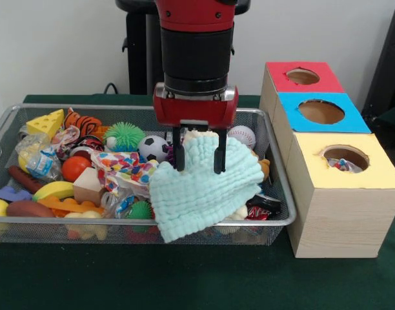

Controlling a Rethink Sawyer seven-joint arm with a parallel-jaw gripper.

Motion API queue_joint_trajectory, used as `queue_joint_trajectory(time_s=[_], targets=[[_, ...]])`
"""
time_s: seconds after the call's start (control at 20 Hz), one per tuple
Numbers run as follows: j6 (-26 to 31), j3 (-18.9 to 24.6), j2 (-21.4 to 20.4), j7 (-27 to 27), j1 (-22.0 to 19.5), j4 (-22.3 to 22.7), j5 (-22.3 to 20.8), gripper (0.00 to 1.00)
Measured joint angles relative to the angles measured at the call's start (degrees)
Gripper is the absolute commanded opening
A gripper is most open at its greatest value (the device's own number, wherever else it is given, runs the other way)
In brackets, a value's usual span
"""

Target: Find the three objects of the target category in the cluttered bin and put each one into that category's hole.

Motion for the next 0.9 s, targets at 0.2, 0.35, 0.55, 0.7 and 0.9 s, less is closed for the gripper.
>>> queue_joint_trajectory(time_s=[0.2, 0.35, 0.55, 0.7, 0.9], targets=[[0.0, 1.0, 1.0, 0.0, -0.6, -1.4, -0.1, 1.0], [0.0, 1.9, 1.6, 0.0, -1.3, -2.3, -0.1, 1.0], [0.3, 2.3, 1.5, 0.0, -2.6, -2.3, -0.2, 1.0], [1.0, 2.6, 0.8, 0.0, -4.0, -2.3, -0.2, 1.0], [1.8, 3.1, -0.1, 0.0, -5.5, -2.3, -0.2, 1.0]])
